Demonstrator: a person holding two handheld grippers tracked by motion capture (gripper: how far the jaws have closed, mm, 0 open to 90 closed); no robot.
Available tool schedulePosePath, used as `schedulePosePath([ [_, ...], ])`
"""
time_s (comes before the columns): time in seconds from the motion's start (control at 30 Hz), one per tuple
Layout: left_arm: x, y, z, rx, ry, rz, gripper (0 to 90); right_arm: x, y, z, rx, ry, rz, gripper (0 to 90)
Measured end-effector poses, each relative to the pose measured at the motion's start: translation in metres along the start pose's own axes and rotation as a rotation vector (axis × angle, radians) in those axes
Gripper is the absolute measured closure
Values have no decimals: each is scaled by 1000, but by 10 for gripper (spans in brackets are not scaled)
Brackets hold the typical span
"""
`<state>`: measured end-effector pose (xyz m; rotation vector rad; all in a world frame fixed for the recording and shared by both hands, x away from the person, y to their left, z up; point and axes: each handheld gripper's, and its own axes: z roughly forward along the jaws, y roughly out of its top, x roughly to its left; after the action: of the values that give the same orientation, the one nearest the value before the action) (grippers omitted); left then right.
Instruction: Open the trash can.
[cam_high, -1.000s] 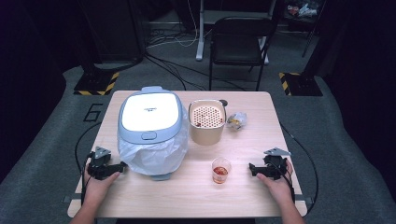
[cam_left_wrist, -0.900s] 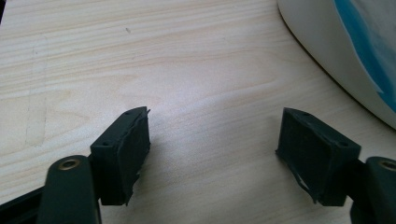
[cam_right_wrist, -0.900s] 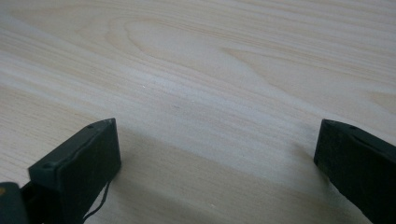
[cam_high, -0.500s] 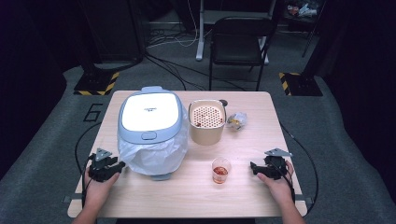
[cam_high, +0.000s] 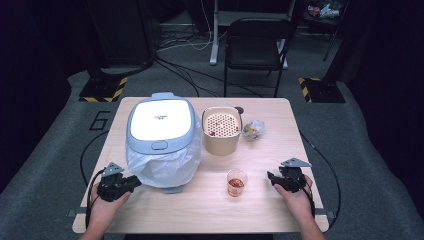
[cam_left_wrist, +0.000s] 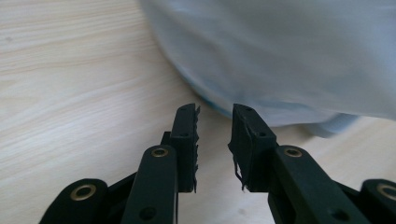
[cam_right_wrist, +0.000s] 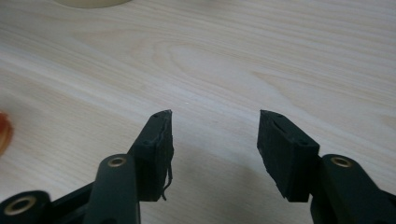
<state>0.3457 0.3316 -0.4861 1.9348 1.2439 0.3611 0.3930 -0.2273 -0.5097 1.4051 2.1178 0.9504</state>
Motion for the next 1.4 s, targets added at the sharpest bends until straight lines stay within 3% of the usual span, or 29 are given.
schedulePosePath([
  [0.03,-1,0,-2,15,-15,14,713,0,1,0,-1,8,0,476],
  [0.17,-13,-1,-4,-10,-50,7,742,4,2,-1,19,44,24,526],
  [0.33,-25,-2,0,-1,-89,26,778,5,2,-1,19,46,3,530],
  [0.4,-29,-1,1,11,-93,61,783,5,2,-2,18,50,12,530],
  [0.53,-38,1,8,19,-97,81,810,4,2,-2,14,48,12,528],
  [0.63,-44,3,15,0,-102,68,816,4,1,-2,13,52,26,525],
  [0.93,-61,6,29,34,-150,129,850,6,0,-2,11,60,29,521],
  [1.0,-69,6,32,35,-167,91,851,6,1,-2,11,60,30,520],
  [1.2,-74,9,40,17,-185,108,900,5,0,-3,9,60,35,518],
  [1.27,-74,10,41,10,-173,117,900,5,0,-3,9,62,35,517],
  [1.3,-77,8,41,7,-153,82,900,4,0,-3,9,64,36,516],
  [1.33,-76,9,42,-7,-156,110,900,4,0,-3,8,65,37,515],
  [1.4,-76,8,43,-3,-159,108,900,5,0,-3,13,67,44,516],
])
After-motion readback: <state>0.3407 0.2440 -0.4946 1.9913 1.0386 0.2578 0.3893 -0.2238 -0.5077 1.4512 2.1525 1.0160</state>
